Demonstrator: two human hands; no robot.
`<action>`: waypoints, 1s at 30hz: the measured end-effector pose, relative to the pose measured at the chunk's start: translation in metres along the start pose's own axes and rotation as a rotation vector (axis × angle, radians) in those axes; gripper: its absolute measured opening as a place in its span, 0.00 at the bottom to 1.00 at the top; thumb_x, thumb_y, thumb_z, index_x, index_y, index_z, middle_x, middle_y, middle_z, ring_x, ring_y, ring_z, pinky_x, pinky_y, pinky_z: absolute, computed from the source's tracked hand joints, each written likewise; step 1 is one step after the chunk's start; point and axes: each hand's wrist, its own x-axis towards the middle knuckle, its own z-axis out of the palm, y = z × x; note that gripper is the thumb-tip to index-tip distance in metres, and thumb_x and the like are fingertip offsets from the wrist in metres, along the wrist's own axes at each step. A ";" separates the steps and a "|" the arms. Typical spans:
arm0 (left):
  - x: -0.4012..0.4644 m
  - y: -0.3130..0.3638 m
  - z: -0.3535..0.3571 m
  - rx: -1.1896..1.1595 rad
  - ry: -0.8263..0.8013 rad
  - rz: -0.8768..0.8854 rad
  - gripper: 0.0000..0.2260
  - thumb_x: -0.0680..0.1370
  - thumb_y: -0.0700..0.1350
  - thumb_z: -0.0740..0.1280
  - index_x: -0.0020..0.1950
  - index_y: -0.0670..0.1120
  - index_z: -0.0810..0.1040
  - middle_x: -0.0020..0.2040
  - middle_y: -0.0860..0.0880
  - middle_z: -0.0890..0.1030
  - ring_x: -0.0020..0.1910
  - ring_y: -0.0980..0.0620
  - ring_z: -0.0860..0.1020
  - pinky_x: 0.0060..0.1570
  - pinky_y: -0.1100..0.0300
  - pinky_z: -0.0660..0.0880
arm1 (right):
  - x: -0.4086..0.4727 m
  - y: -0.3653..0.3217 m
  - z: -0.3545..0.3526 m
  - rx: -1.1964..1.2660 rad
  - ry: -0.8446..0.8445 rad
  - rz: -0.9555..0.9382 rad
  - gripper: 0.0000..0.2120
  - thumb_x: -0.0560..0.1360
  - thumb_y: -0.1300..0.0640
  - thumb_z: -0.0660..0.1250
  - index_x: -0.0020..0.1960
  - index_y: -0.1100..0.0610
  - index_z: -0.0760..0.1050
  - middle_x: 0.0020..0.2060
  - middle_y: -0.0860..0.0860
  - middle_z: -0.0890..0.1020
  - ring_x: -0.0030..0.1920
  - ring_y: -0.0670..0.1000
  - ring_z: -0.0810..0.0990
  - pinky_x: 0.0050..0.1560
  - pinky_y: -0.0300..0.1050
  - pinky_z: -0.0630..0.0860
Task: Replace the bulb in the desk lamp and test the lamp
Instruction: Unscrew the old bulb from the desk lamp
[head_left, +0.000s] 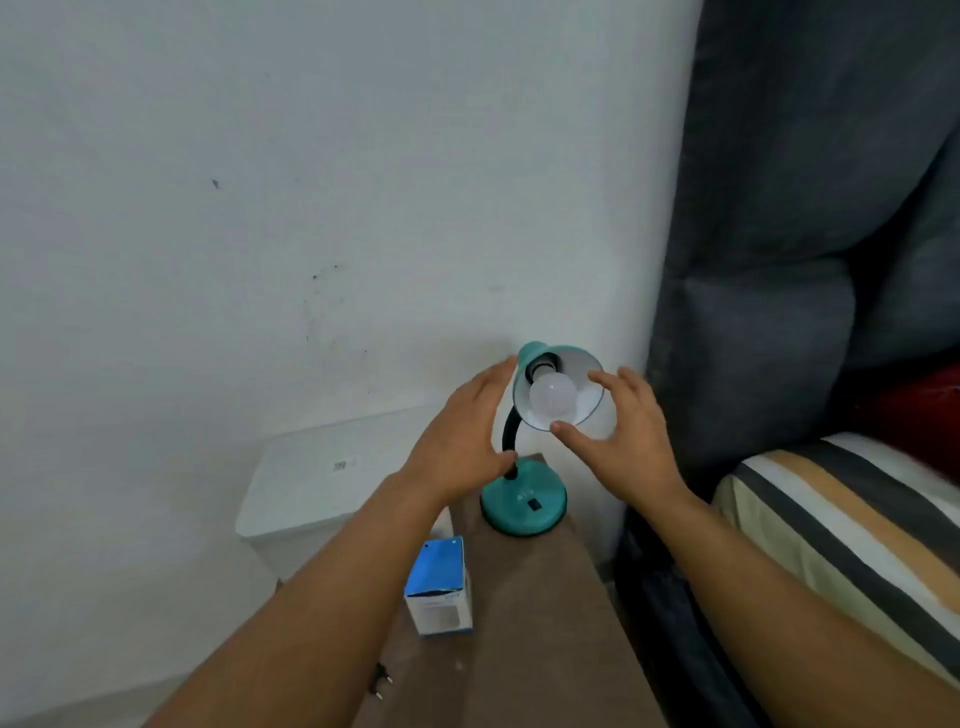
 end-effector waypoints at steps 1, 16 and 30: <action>0.008 0.000 0.002 0.004 -0.005 0.031 0.48 0.70 0.45 0.76 0.81 0.55 0.47 0.80 0.54 0.55 0.77 0.55 0.56 0.72 0.61 0.59 | 0.004 0.002 0.004 0.003 0.008 0.009 0.36 0.66 0.37 0.74 0.70 0.44 0.66 0.76 0.51 0.61 0.75 0.52 0.59 0.72 0.52 0.60; 0.059 -0.024 0.027 0.109 0.069 0.198 0.39 0.76 0.43 0.72 0.80 0.57 0.54 0.76 0.51 0.65 0.63 0.49 0.75 0.61 0.52 0.75 | 0.036 0.024 0.047 0.061 0.089 0.095 0.32 0.64 0.31 0.71 0.62 0.45 0.72 0.66 0.48 0.72 0.63 0.51 0.74 0.59 0.53 0.76; 0.064 -0.029 0.035 0.064 0.111 0.227 0.39 0.74 0.44 0.75 0.79 0.58 0.59 0.71 0.49 0.71 0.56 0.50 0.78 0.58 0.51 0.78 | 0.034 0.026 0.053 0.166 0.099 0.130 0.33 0.65 0.41 0.77 0.66 0.50 0.71 0.63 0.50 0.72 0.60 0.50 0.73 0.54 0.42 0.70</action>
